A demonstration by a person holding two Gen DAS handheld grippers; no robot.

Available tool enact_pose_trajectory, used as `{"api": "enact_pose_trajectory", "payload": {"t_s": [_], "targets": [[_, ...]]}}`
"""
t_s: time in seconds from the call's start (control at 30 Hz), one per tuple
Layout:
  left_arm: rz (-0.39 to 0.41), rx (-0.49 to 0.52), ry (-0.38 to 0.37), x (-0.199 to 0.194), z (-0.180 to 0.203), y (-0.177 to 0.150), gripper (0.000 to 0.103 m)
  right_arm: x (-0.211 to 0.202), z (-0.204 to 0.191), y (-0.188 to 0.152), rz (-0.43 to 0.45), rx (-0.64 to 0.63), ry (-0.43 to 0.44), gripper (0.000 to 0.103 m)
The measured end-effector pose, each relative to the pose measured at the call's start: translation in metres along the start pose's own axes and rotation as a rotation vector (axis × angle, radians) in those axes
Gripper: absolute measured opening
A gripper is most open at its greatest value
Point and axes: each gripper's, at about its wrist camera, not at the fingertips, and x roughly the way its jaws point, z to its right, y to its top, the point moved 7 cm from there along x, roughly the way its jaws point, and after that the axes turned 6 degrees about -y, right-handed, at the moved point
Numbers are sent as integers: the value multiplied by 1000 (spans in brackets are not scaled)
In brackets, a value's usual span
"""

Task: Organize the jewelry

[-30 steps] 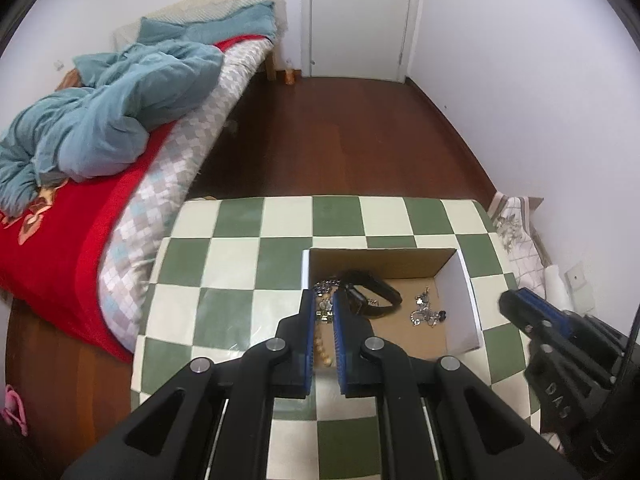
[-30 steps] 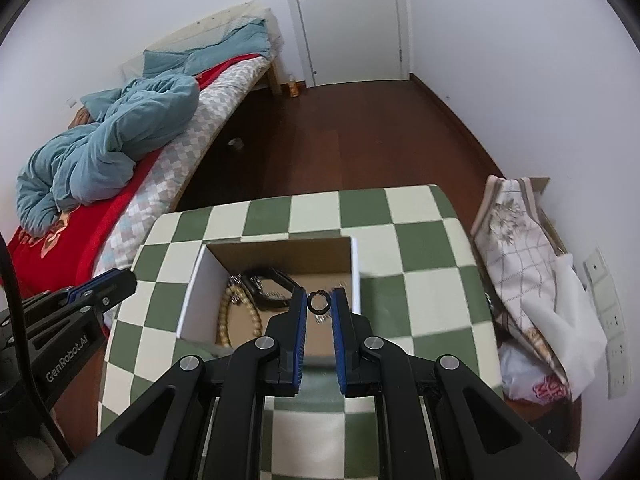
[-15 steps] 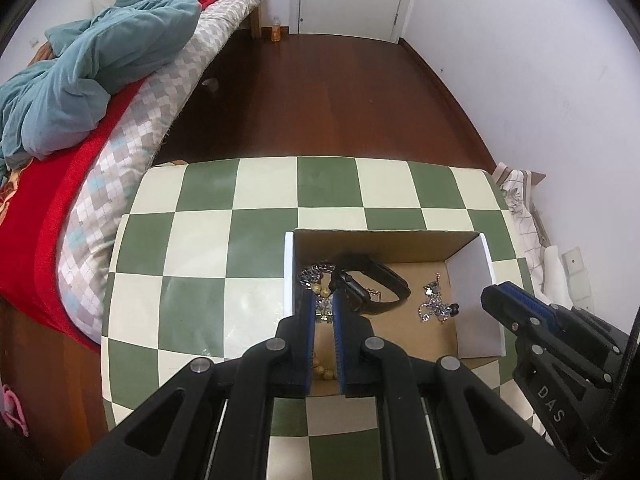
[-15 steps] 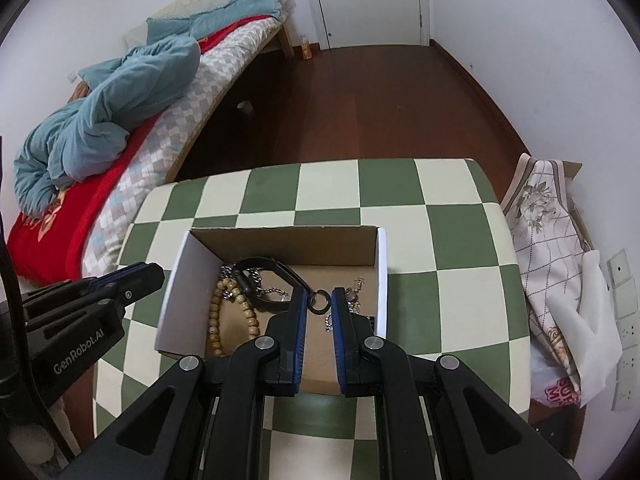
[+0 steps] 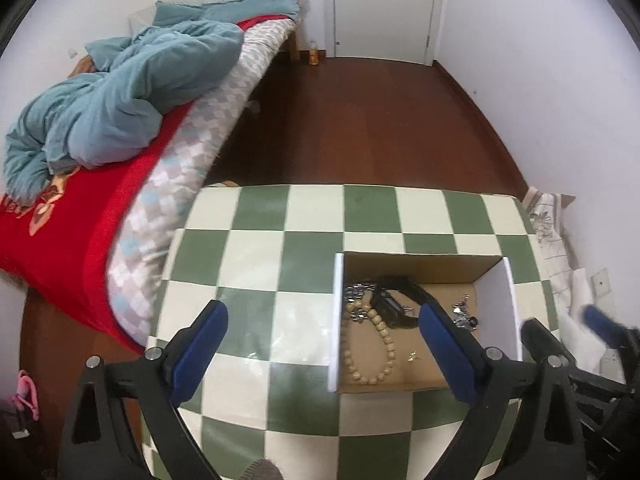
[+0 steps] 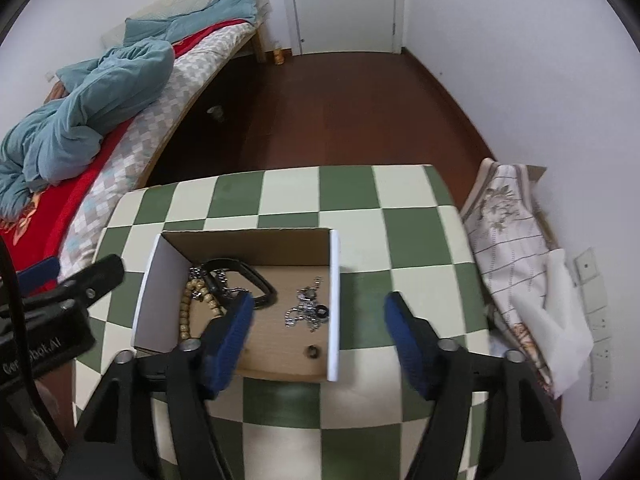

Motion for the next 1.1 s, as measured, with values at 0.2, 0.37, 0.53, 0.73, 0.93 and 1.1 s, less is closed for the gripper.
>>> {"api": "enact_pose_trajectory", "payload": {"t_s": [0.2,0.37,0.53,0.73,0.93,1.1], "targets": [[13,-4,9,-16,-2,-6,103,-9,8,-8,-37,0,-41,103],[31,0,7,-42,1,-16,103,-32,16,-16,-19,7,-55,103],[50,-5,1,-75,3,-31,103,-67,25,-25,8,27,-56,103],[113,4,-17,-134,8,-54,103,-126,33,-47,67,37,-55,103],[179,13,-37,-192,12,-77,103,-191,43,-73,139,46,-54,103],[230,49,-47,-240,21,-95,103,-240,51,-93,180,43,-55,103]]}}
